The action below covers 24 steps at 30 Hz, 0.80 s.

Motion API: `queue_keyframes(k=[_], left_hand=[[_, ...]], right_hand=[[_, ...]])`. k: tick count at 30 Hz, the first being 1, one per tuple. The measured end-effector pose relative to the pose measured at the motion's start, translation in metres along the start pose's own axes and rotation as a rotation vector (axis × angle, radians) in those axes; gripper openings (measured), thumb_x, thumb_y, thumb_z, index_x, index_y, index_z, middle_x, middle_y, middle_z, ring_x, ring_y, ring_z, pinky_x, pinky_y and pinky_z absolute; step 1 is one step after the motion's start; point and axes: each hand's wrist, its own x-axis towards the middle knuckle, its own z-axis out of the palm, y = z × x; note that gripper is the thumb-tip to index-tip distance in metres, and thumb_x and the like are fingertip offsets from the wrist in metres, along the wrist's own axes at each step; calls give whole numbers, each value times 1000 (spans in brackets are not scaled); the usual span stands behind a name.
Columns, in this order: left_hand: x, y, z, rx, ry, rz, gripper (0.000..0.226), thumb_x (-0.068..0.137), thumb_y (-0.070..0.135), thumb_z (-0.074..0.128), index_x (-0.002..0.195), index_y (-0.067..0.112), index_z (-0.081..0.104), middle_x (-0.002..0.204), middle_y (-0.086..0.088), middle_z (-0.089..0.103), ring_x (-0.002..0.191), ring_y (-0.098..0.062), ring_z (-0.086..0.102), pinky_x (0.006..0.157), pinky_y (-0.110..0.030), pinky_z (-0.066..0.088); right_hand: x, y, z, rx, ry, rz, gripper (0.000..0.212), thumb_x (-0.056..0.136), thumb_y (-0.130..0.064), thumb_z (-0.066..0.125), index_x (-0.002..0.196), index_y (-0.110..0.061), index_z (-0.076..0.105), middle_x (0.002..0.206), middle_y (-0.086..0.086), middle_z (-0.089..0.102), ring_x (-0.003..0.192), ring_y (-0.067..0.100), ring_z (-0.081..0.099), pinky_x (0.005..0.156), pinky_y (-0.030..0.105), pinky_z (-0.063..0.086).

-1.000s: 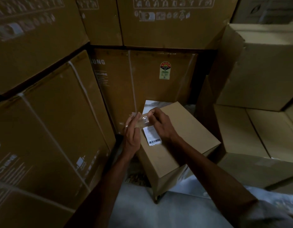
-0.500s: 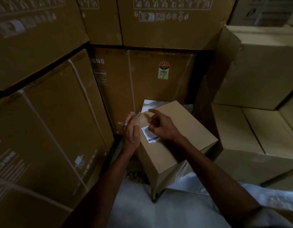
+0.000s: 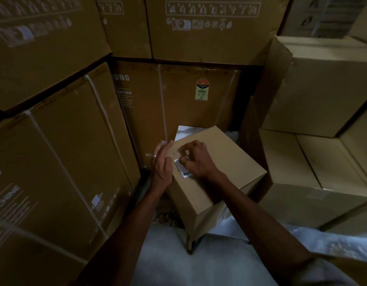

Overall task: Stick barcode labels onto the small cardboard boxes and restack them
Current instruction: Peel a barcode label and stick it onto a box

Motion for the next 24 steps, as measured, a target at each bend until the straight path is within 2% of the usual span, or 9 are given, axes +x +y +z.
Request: queue_keyframes(k=[3, 6, 9, 13, 15, 17, 20, 22, 24], left_hand=[[-2, 1, -1, 21, -9, 3, 59, 95, 27, 25, 142, 11, 57, 146, -9, 55, 142, -20, 39, 120, -32, 29], [-4, 5, -2, 41, -3, 30, 59, 96, 25, 24, 141, 7, 57, 145, -9, 57, 140, -23, 40, 120, -30, 28], [-4, 6, -2, 40, 5, 37, 59, 95, 25, 25, 140, 6, 57, 144, -10, 57, 139, -21, 40, 119, -25, 26], [-5, 4, -1, 41, 3, 18, 58, 96, 27, 24, 141, 8, 57, 145, -10, 56, 140, -18, 39, 119, -32, 30], [-5, 1, -1, 54, 3, 21, 58, 97, 27, 24, 141, 9, 57, 145, -10, 56, 140, -19, 40, 119, -32, 29], [-6, -1, -1, 60, -2, 14, 58, 97, 27, 24, 142, 10, 56, 146, -10, 54, 141, -15, 38, 119, -26, 27], [-8, 0, -2, 57, 3, -2, 57, 96, 26, 26, 141, 9, 56, 145, -11, 54, 139, -6, 34, 117, -15, 21], [-7, 0, -2, 53, 14, 8, 56, 97, 25, 26, 140, 8, 57, 144, -12, 55, 137, -2, 33, 117, -14, 20], [-7, -2, -2, 55, 18, 27, 54, 98, 24, 26, 140, 9, 57, 144, -12, 55, 138, 3, 32, 117, -17, 21]], right_hand=[[0, 0, -5, 136, 35, 4, 25, 78, -27, 56, 92, -13, 72, 93, 3, 71, 92, 26, 61, 90, 47, 44], [-3, -1, -5, 215, 62, 2, 17, 83, -18, 54, 89, -13, 70, 91, 2, 71, 87, 25, 63, 84, 45, 49], [-8, -5, -10, 305, 88, -5, 15, 95, -18, 51, 94, -8, 62, 88, 5, 68, 81, 24, 64, 73, 39, 49], [-18, -9, -17, 410, 70, 33, 11, 103, -22, 47, 104, -13, 53, 82, 4, 66, 74, 24, 64, 70, 46, 49], [-20, -9, -21, 466, 47, 89, 10, 101, -19, 52, 110, -17, 51, 82, 2, 67, 75, 21, 65, 70, 44, 52], [-22, -12, -28, 496, -20, 95, 44, 90, -15, 66, 129, -22, 46, 92, -1, 68, 81, 13, 68, 74, 37, 57], [-24, -9, -34, 472, -183, 21, 100, 80, -7, 78, 156, -36, 20, 112, 7, 65, 90, 10, 68, 82, 30, 58], [-26, -7, -38, 480, -216, -31, 114, 75, -5, 83, 159, -39, 13, 129, 7, 57, 104, 9, 64, 88, 29, 55], [-28, -5, -43, 510, -219, -28, 124, 70, -5, 88, 159, -41, 10, 135, 6, 51, 119, 17, 61, 93, 36, 56]])
